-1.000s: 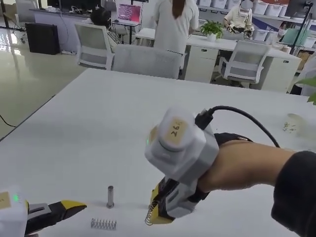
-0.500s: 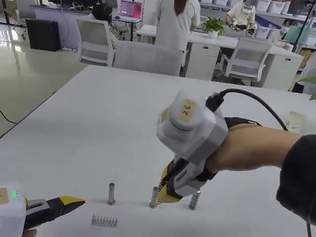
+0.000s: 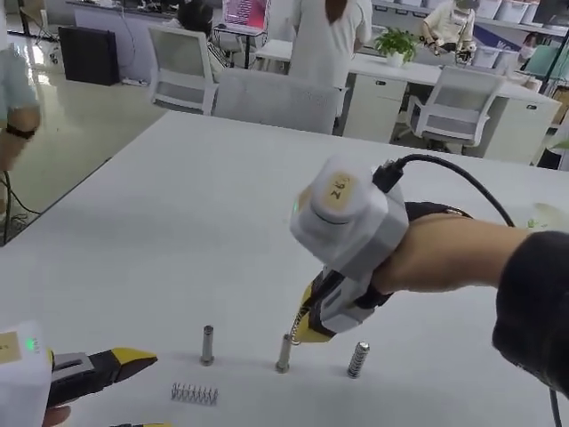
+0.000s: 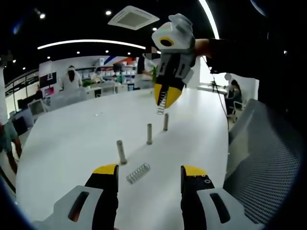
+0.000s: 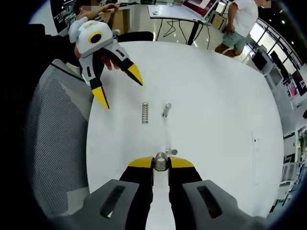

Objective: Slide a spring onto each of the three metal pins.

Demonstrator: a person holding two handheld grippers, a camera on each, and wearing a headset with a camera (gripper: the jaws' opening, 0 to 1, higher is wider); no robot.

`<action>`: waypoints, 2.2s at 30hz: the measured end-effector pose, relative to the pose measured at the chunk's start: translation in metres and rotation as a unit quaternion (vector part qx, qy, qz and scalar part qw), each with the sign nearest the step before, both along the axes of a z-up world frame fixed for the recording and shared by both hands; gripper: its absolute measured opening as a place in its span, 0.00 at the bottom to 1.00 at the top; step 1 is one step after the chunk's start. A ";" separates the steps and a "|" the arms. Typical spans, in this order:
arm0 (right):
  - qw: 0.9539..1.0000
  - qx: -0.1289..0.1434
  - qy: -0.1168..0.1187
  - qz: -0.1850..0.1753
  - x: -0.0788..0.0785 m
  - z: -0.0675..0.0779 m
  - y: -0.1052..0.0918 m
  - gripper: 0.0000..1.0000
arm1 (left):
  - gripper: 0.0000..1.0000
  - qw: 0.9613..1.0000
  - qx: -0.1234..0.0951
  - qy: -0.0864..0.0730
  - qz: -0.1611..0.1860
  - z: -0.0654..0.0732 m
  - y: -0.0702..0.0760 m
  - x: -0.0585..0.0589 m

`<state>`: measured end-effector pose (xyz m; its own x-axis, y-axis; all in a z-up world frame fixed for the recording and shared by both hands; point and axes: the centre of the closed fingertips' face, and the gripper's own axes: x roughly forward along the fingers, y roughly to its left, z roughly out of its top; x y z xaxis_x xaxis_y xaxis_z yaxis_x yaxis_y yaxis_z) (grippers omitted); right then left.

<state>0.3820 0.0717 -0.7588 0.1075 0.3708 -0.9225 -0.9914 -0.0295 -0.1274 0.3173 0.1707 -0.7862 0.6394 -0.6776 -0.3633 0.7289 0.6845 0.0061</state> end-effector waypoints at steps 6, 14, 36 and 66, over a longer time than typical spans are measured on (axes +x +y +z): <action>1.000 -0.006 -0.006 0.000 0.011 -0.007 0.002 0.08 | 0.46 1.000 0.000 0.001 0.003 0.000 0.002 0.001; 1.000 -0.007 -0.005 -0.002 0.020 -0.015 0.003 0.08 | 0.46 1.000 -0.001 0.003 0.005 -0.001 0.003 0.001; 1.000 -0.011 0.011 -0.010 0.026 -0.034 0.005 0.08 | 0.45 1.000 0.002 0.011 0.004 -0.005 0.004 0.000; 0.999 -0.023 0.027 -0.026 0.029 -0.069 0.004 0.08 | 0.44 1.000 0.003 0.016 0.004 -0.011 0.005 -0.001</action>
<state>0.4109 0.0761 -0.8282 0.0746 0.3237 -0.9432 -0.9972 0.0167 -0.0732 0.3166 0.1755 -0.7968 0.6326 -0.6705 -0.3877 0.7235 0.6902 -0.0132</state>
